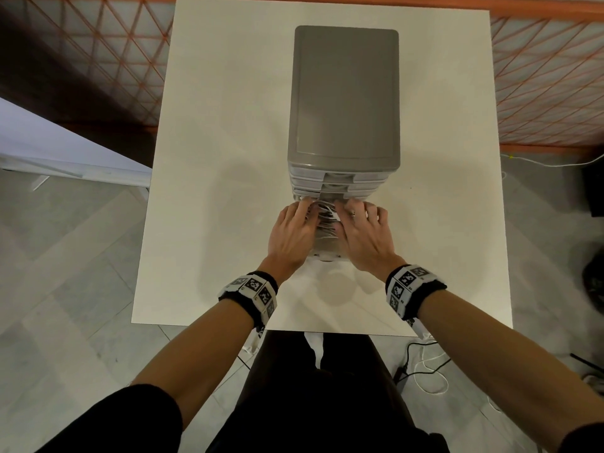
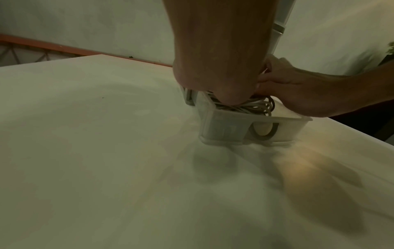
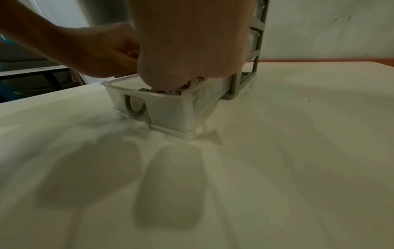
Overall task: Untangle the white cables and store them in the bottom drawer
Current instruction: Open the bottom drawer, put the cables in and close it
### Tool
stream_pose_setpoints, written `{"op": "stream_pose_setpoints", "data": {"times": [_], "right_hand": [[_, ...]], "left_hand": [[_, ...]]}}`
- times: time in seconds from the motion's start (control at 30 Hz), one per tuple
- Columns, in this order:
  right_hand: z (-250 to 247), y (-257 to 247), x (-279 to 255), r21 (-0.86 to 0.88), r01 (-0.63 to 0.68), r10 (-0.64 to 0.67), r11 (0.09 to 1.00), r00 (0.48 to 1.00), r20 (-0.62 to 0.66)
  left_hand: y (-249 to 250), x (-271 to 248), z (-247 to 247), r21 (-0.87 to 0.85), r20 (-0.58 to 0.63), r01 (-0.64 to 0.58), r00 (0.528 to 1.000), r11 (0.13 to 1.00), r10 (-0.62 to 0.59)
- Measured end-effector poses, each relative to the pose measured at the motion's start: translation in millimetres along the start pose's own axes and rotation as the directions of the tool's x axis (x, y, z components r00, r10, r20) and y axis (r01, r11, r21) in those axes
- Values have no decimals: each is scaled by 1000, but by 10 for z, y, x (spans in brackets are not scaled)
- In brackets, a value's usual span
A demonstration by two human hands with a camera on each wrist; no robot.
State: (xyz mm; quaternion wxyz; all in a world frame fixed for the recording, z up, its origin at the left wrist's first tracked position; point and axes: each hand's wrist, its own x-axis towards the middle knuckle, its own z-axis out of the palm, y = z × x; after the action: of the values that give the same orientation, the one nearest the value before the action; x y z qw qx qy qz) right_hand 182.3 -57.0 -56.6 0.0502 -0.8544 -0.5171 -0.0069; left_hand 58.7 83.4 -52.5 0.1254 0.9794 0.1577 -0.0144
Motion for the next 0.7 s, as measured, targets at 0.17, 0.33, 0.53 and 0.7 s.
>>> {"op": "stream_pose_setpoints", "data": {"times": [0.17,0.33,0.53,0.7], "right_hand": [[33,55,15,131,73,-68,989,997,-48],[163,103,21,203,96,-75,974,991,-111],[149,49,6,89,27,-23,996,999,-48],[45,13,-15,-27,-42,42,999,999,1]], "left_hand": [[-46,20,65,21,-91,-37,995,999,38],[-67,81,104,14,-137,-37,990,999,38],[-75,-104,232,-12,-90,-22,996,1000,21],[-28,-96,197,5,-20,23,1000,1000,-23]]}}
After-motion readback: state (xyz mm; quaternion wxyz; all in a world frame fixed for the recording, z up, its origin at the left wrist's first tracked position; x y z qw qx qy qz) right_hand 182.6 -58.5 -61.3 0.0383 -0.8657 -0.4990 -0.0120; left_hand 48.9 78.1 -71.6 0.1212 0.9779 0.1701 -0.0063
